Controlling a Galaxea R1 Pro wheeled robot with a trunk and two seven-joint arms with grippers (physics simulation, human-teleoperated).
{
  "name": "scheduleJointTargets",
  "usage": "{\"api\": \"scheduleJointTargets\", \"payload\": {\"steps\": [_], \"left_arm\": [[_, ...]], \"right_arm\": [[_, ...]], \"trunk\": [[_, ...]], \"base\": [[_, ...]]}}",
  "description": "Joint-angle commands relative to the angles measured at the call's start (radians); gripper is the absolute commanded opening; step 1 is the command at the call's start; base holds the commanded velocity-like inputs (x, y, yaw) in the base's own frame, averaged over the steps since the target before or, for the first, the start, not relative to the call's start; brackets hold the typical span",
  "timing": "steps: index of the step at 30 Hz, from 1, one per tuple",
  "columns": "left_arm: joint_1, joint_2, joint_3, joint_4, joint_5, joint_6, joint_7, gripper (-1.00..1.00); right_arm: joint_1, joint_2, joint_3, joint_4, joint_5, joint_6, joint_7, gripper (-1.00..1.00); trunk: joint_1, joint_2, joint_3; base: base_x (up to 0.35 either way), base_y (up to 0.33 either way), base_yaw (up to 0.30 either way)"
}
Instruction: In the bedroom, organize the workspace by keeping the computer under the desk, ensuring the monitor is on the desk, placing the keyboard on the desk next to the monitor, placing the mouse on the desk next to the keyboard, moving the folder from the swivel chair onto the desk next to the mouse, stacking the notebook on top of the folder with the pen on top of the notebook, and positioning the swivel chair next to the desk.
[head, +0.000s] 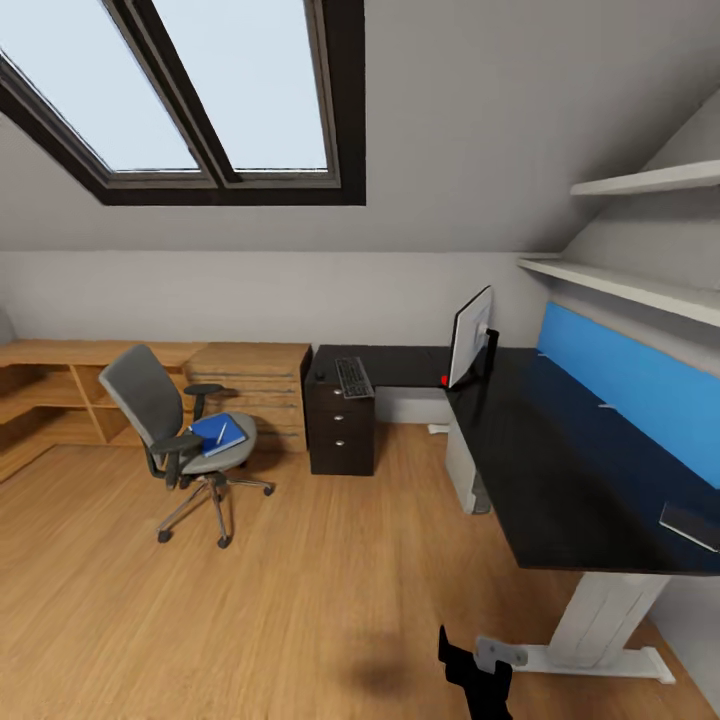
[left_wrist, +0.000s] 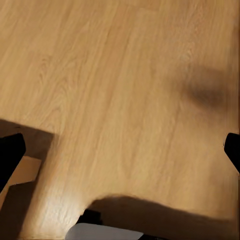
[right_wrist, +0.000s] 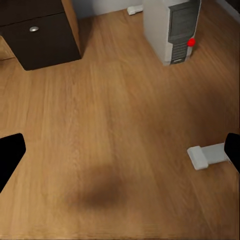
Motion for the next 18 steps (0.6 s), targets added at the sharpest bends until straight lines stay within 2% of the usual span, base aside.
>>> {"api": "scheduleJointTargets", "payload": {"steps": [1,8,12,18], "left_arm": [[-0.001,0.001,-0.006,0.000,0.010,-0.004,0.007,1.00],[-0.001,0.001,-0.006,0.000,0.010,-0.003,0.007,1.00],[-0.001,0.007,-0.006,0.000,0.010,-0.004,0.007,1.00],[-0.001,0.014,-0.006,0.000,0.011,-0.004,0.007,1.00]], "right_arm": [[-0.001,0.001,0.007,0.002,0.002,-0.003,-0.007,1.00],[-0.001,-0.001,0.007,0.002,0.008,-0.003,-0.007,1.00],[-0.001,-0.002,0.007,0.002,0.010,-0.004,-0.007,1.00],[0.000,-0.002,0.007,0.002,0.011,-0.004,-0.007,1.00]], "trunk": [[0.000,-0.002,-0.002],[0.000,-0.002,-0.002],[0.000,-0.002,-0.002],[0.000,-0.002,-0.002]], "base": [[-0.305,-0.210,0.000],[-0.290,-0.231,-0.048],[-0.234,-0.202,-0.196],[-0.103,-0.090,-0.239]]}}
